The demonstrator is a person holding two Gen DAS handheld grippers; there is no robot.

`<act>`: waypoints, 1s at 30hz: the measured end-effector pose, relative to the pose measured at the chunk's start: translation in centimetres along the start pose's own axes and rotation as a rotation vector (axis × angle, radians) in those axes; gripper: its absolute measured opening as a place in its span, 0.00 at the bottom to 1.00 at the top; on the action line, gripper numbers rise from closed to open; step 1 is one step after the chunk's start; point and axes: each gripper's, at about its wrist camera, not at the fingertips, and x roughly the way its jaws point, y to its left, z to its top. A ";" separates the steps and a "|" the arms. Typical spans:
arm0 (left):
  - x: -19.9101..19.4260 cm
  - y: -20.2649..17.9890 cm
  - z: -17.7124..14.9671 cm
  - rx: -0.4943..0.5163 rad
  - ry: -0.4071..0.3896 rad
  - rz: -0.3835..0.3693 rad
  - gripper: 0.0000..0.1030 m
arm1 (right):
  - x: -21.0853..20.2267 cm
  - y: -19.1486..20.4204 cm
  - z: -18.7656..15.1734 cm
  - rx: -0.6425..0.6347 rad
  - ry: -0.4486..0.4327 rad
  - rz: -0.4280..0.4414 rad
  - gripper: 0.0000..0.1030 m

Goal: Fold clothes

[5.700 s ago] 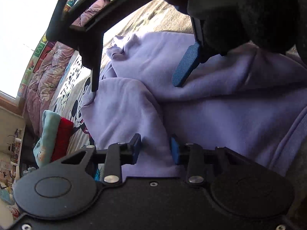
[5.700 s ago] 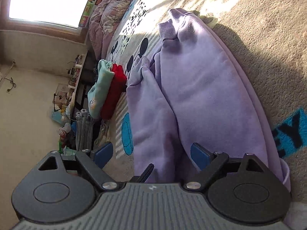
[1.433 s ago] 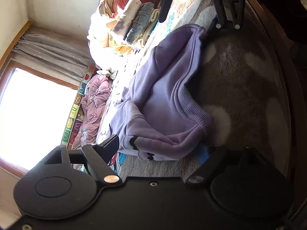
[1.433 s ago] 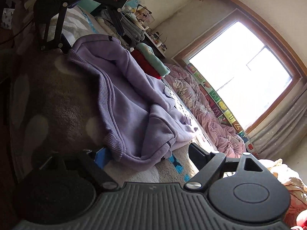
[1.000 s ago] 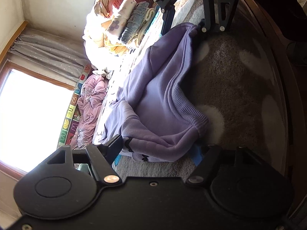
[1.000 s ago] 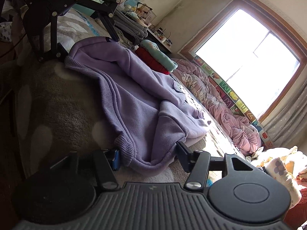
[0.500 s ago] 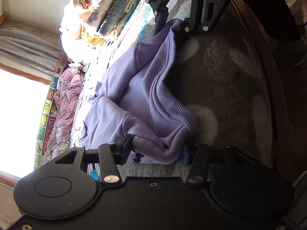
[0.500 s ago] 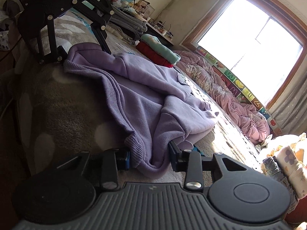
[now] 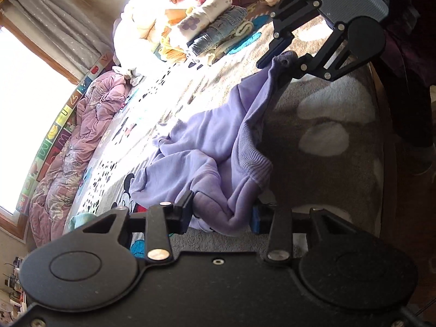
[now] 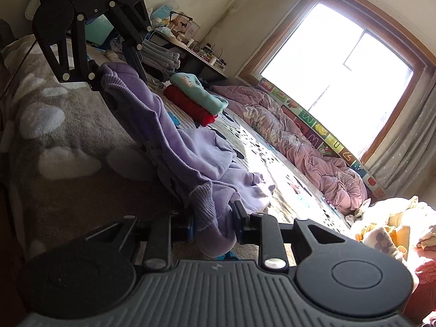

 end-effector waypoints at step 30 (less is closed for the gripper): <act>15.6 21.9 -2.7 -0.906 -0.155 -0.190 0.27 | 22.2 -20.9 1.7 0.872 -0.012 0.241 0.18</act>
